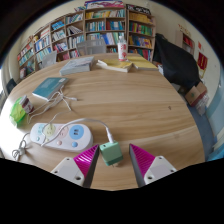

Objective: Unplug charger

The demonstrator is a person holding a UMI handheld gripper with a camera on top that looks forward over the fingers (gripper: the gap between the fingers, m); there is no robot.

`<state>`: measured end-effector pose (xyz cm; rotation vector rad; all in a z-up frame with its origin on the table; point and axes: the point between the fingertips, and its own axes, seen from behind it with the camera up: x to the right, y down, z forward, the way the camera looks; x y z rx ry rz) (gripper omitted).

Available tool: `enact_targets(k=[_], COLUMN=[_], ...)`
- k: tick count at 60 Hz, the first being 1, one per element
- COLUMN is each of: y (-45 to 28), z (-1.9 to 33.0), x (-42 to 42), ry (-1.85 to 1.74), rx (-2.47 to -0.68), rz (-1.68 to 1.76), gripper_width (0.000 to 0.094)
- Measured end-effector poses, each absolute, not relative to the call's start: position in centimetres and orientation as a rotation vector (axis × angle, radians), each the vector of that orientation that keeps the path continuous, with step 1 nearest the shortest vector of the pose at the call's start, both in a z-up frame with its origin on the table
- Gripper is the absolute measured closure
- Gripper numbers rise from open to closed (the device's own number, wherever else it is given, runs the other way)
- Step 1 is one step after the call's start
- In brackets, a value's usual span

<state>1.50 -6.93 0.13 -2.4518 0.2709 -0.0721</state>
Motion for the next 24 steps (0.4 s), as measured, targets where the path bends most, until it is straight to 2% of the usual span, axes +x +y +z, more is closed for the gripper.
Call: enact_targets(k=[2, 5, 15, 24], y=[-6.8, -7.0, -10.3, -16.5], z=[0.5, 1.3, 5.7, 9.4], x=[1.5, 1.5, 0.7, -1.9], ry=[0.269, 0.285, 0.373, 0.405], rx=[-2.441, -2.430, -2.384, -2.358], rz=[-0.086, -0.096, -0.102, -0.079], gripper_width=[0.0190, 0.0092, 0.0089, 0.0084])
